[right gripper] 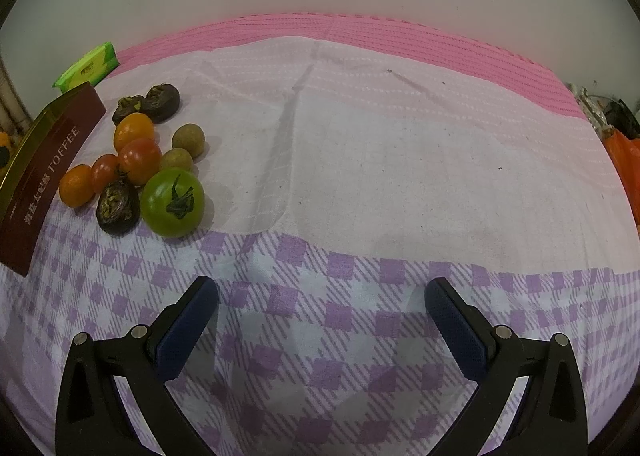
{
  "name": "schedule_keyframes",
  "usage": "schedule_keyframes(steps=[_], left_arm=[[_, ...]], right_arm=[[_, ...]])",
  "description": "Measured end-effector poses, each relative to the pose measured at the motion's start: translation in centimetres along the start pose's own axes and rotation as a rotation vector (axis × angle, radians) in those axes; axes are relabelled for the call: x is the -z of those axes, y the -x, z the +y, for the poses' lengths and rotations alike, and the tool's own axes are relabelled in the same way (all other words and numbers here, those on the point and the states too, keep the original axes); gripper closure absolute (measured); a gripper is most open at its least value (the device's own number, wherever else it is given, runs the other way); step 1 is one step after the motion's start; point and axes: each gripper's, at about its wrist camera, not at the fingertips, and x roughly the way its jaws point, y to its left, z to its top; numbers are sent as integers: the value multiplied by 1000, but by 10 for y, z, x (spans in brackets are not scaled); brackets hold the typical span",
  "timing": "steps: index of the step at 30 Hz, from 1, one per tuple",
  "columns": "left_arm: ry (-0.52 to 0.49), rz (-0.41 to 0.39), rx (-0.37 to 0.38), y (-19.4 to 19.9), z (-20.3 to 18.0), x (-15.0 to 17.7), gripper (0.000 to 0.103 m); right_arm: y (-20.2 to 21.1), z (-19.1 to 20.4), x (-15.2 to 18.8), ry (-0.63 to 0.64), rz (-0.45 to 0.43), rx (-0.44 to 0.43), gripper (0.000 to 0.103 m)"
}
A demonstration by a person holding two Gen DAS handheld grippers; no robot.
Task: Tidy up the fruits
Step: 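Carry the mandarin with the left gripper over the gold tin tray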
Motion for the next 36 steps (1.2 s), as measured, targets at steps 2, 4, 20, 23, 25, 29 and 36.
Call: schedule_keyframes(steps=[2,4,20,23,25,29,36], left_arm=[[27,13,-33,-7,18,0,67],[50,38,-63,-16,36,3,67],[88,120,-89,-40,65,29,66],[91,128,-105,-44,67,31,66],[96,135,-111,-48,67,34,66],[94,138,-115,-53,69,38,66],[85,142,-134,-61,72,40,66]], right_arm=[[0,0,-1,-1,4,1,0],[0,0,0,2,1,1,0],[0,-1,0,-1,10,1,0],[-1,-1,0,-3,13,0,0],[-1,-1,-1,-7,17,2,0],[-1,-1,0,-10,23,4,0],[-2,-1,-1,-7,23,1,0]])
